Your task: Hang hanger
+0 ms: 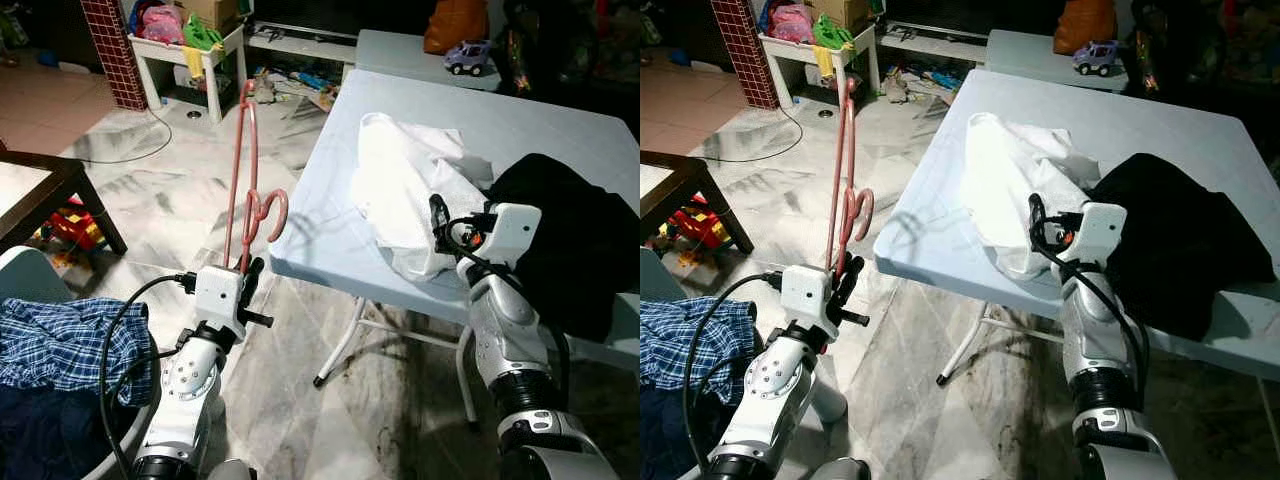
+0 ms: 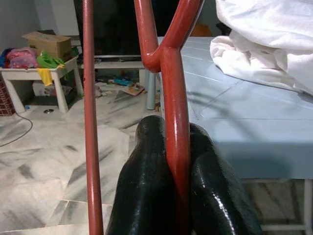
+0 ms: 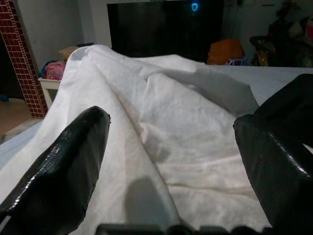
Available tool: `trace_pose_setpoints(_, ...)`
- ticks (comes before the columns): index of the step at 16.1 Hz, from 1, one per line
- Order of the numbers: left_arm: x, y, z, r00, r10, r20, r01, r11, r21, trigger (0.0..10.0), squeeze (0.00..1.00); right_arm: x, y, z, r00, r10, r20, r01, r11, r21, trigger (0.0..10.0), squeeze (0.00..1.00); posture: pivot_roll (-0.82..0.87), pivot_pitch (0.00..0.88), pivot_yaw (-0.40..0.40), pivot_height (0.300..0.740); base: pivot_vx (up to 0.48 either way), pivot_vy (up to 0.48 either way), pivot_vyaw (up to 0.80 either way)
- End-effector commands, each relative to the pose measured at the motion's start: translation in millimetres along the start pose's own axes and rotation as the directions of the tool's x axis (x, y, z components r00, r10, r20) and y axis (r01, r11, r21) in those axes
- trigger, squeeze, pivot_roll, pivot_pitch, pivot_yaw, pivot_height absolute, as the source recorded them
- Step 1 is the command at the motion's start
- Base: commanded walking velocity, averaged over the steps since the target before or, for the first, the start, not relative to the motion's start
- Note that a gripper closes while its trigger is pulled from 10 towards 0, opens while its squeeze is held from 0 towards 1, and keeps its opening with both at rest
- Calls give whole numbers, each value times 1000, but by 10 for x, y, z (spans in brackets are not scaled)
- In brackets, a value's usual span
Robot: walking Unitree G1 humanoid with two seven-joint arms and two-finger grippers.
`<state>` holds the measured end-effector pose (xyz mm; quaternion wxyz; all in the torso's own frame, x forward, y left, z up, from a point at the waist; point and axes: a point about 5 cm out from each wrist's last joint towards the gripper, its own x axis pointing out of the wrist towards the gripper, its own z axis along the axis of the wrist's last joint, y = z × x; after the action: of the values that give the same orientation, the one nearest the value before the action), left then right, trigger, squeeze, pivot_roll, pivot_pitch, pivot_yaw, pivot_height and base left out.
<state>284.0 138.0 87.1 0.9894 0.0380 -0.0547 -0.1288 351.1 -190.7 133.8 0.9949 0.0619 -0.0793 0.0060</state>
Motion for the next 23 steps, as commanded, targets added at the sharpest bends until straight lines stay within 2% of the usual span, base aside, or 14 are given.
trace_pose_setpoints(1, 21, -34, 0, 1000, -10, -2, 10, 1000, 7, 10000, 0, 3, -19, 36, 1000, -7, 4, 7, 1000, -13, 10000, 1000, 118, 66, -113, 740, 0, 0, 0)
trace_pose_setpoints(6, 38, -36, 6, 1000, -19, -3, 19, 1000, 12, 10000, 0, -12, -23, 34, 1000, -24, 2, 24, 1000, -12, 10000, 1000, 109, 63, -100, 740, 0, 0, 0)
trace_pose_setpoints(19, 52, -49, -44, 998, -55, -32, 55, 998, 20, 10000, 0, -59, -68, 4, 998, -69, -7, 70, 998, 1, 10000, 1000, 93, 61, -76, 740, -292, 0, 0)
trace_pose_setpoints(22, 62, 6, -121, 996, -65, -63, 67, 997, 26, 10000, 0, -72, -57, -21, 997, -79, -13, 79, 997, 7, 10000, 1000, 86, 49, -75, 740, -280, 0, 0)
trace_pose_setpoints(23, 78, 56, -157, 995, -65, -79, 67, 997, 26, 10000, 0, -79, -38, -45, 996, -89, -21, 89, 995, 32, 10000, 1000, 94, 38, -69, 740, 0, 0, 0)
